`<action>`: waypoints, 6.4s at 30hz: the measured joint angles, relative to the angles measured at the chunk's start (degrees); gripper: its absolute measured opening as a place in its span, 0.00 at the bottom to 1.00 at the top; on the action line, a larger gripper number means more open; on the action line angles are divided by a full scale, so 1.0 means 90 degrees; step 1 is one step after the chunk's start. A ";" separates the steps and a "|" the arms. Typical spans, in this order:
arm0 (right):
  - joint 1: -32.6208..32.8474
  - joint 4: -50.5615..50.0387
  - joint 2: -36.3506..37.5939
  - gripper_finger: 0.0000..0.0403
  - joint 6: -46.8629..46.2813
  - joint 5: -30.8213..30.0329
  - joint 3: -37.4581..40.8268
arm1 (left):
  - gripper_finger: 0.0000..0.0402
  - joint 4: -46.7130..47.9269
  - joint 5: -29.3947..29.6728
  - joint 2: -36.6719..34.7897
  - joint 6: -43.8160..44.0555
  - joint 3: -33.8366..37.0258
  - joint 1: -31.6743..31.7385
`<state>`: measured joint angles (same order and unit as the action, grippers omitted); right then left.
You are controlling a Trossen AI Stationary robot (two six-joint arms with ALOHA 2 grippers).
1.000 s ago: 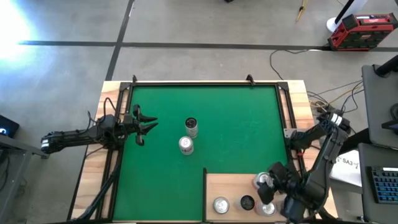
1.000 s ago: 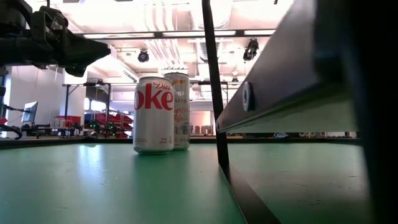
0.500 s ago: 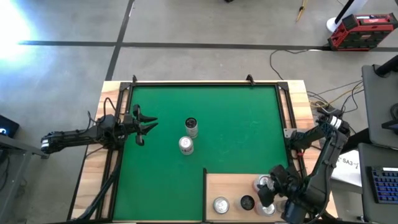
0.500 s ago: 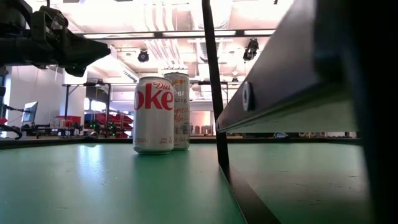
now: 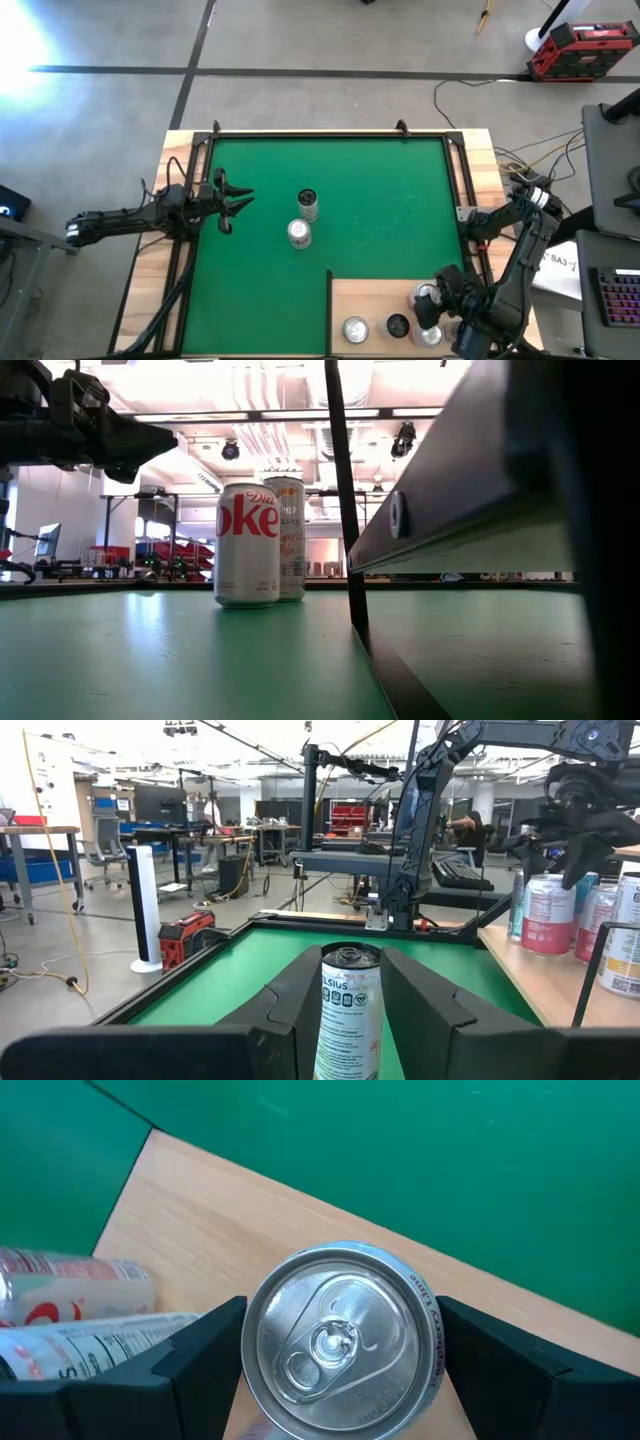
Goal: Place canned beverage on shelf
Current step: Put the pink white soda can on the shelf aligned with the other pink white soda can, then put the white yellow soda can on the shelf aligned with the other white yellow soda can
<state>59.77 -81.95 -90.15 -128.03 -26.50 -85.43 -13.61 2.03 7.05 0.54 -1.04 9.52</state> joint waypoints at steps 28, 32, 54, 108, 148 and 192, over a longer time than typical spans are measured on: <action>-0.0002 0.0047 0.0002 0.72 -0.0770 0.0544 0.0136 | 0.22 0.0000 0.0002 -0.0002 0.0000 0.0000 0.0002; -0.0002 0.0105 0.0002 0.72 -0.0725 0.0612 0.0136 | 0.22 0.0000 0.0000 0.0000 -0.0001 0.0000 0.0000; -0.0002 0.0350 -0.0073 0.72 -0.0228 0.0421 0.0134 | 0.22 0.0000 -0.0001 -0.0002 -0.0001 0.0000 0.0002; -0.3975 0.2119 -0.0209 0.93 0.6358 -0.1762 -0.0784 | 0.22 0.0000 0.0001 -0.0001 0.0001 0.0000 0.0001; -0.6706 0.5081 -0.2025 0.95 0.9486 0.1421 -0.1513 | 0.22 -0.0002 0.0002 -0.0002 0.0000 0.0000 0.0002; -0.6894 0.5321 -0.2331 0.62 0.9106 0.1231 -0.1506 | 0.22 0.0000 0.0002 0.0000 -0.0001 0.0000 0.0000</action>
<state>-2.28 -34.06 -111.12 -46.08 -15.42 -98.98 -13.61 2.04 7.05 0.54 -1.04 9.52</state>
